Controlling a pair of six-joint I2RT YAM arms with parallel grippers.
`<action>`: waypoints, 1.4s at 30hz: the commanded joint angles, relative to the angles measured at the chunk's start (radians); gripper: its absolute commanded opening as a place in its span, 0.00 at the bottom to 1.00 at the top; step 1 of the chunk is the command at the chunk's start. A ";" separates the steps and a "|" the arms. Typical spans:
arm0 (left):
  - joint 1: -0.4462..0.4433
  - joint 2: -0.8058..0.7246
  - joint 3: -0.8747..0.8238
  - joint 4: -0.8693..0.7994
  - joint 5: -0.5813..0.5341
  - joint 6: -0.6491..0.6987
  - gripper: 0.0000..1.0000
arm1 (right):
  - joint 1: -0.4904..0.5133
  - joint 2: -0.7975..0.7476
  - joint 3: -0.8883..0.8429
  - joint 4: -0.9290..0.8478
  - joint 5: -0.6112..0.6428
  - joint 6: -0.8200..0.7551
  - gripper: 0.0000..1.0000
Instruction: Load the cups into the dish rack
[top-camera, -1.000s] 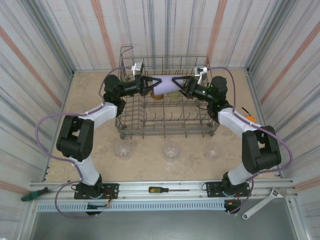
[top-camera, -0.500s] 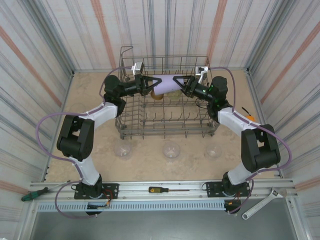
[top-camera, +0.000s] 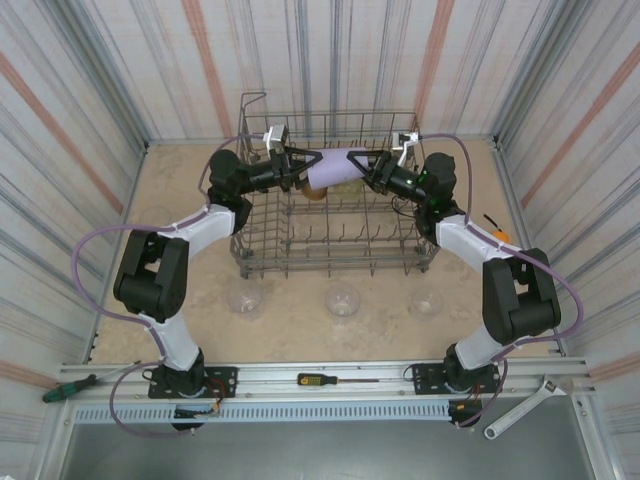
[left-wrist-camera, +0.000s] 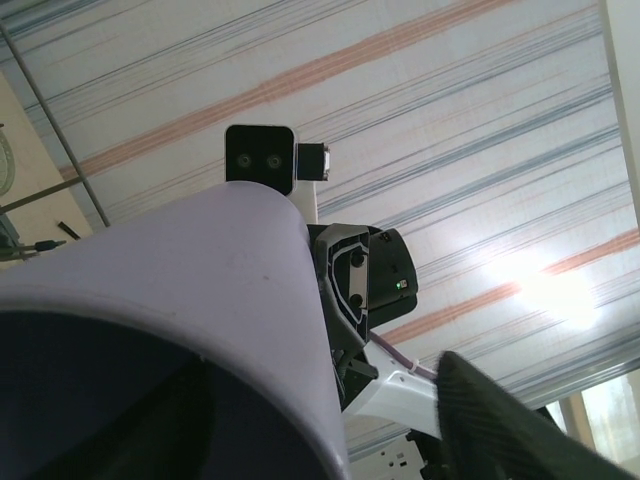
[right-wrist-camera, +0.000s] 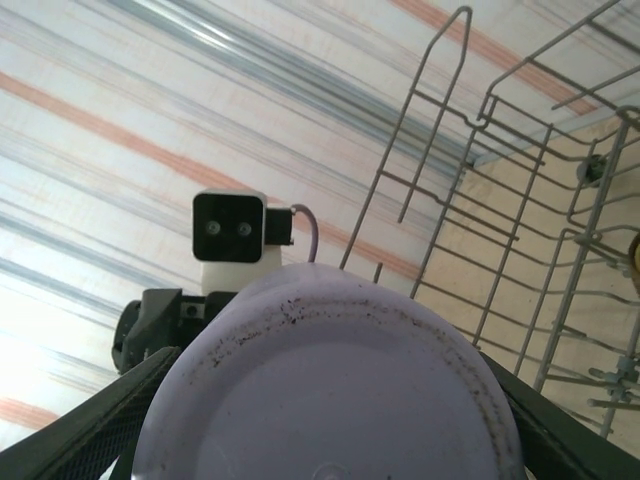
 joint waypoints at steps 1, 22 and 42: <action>-0.004 -0.012 0.020 -0.051 0.005 0.042 0.72 | -0.014 -0.030 -0.015 0.008 0.020 -0.018 0.62; 0.070 -0.208 0.039 -0.661 -0.028 0.406 0.99 | -0.040 -0.136 -0.020 -0.266 0.108 -0.174 0.62; 0.159 -0.389 0.156 -1.385 -0.259 0.808 0.99 | 0.144 -0.149 0.241 -0.887 0.482 -0.577 0.60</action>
